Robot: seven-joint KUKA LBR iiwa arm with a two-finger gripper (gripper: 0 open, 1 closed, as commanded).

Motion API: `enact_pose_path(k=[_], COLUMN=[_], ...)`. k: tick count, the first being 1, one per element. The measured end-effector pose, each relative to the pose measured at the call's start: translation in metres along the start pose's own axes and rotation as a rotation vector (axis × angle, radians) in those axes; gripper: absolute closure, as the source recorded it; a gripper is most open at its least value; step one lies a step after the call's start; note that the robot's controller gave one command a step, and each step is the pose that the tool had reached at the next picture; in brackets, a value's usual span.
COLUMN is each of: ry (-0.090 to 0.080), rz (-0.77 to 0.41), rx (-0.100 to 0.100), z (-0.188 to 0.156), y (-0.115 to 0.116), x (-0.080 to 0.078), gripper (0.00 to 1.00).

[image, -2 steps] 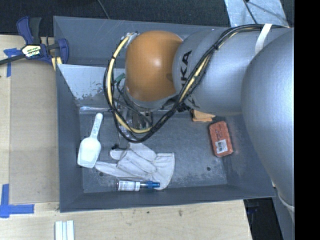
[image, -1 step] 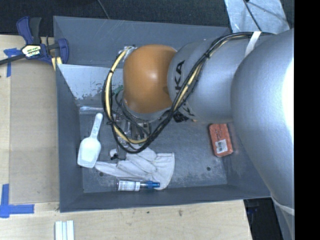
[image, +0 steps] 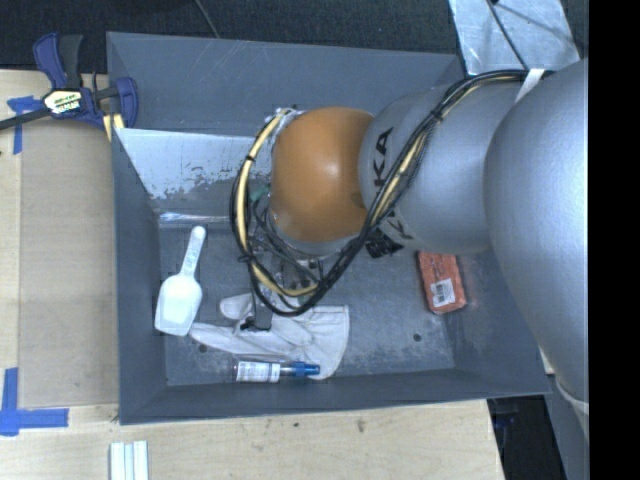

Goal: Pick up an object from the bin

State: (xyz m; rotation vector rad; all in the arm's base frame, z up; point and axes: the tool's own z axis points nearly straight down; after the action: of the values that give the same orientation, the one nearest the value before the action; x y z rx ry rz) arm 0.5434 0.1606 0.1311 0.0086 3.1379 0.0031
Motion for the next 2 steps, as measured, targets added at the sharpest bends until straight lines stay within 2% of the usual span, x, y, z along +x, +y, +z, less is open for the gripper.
enact_pose_path(k=[1, 2], ry=[0.004, -0.001], rz=[0.016, 0.025], rx=[0.003, 0.0], z=[0.004, 0.036], y=[-0.017, -0.023], x=[0.006, 0.009], gripper=[0.0, 0.0])
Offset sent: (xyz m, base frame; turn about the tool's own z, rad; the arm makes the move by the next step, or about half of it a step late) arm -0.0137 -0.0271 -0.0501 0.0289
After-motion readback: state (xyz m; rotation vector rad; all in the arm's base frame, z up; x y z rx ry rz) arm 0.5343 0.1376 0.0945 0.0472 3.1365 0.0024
